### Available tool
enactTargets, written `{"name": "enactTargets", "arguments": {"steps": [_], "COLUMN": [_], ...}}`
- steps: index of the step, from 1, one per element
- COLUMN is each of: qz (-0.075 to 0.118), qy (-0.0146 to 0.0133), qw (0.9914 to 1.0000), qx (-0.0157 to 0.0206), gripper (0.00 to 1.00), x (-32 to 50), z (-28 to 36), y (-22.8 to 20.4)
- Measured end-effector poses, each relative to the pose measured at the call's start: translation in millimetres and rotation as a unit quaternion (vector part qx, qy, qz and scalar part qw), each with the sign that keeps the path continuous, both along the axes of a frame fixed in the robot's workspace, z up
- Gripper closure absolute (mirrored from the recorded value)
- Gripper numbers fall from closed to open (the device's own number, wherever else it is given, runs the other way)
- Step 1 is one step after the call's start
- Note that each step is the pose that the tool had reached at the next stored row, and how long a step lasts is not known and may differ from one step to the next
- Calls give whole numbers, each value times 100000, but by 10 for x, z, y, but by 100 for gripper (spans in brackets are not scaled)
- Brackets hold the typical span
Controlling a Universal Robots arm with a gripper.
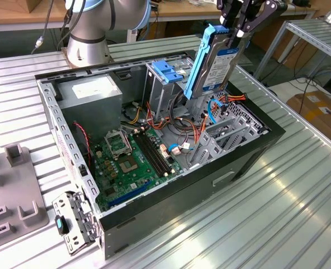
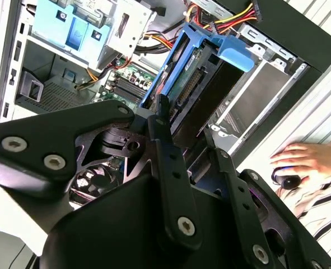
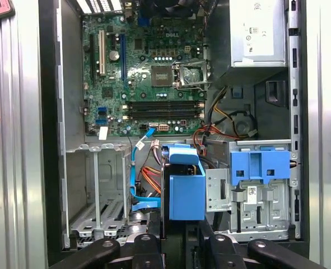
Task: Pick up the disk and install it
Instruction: 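Pick up the disk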
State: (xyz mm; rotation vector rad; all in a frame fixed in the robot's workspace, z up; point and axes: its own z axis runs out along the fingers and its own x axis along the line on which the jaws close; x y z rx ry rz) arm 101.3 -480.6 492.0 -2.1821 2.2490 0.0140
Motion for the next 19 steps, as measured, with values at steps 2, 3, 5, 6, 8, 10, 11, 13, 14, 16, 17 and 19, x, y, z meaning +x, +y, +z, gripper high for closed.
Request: {"name": "enactTargets", "arguments": {"steps": [2, 3, 5, 6, 8, 10, 11, 13, 14, 16, 17, 19], "qz": [-1, 0, 1, 1, 0, 0, 2, 1, 0, 1, -1, 0], "qy": [2, 1, -1, 1, 1, 2, 2, 1, 1, 2, 1, 1], "qw": [100000, 100000, 100000, 100000, 100000, 100000, 100000, 100000, 100000, 100000, 100000, 100000], "qx": [-9, -16, -4, -3, -14, -49, -64, -86, -88, -112, -118, -120], "gripper": [65, 65, 65, 65, 65, 65, 65, 65, 65, 65, 65, 65], "x": [0, 0, 0, 0, 0, 0, 0, 1, 1, 1, 1, 1], "z": [1, 5, 27, 43, 57, 58, 58, 58, 58, 59, 58, 58], "y": [0, 0, 0, 0, -6, -10, -15, -33, -46, -103, -142, -189]}}
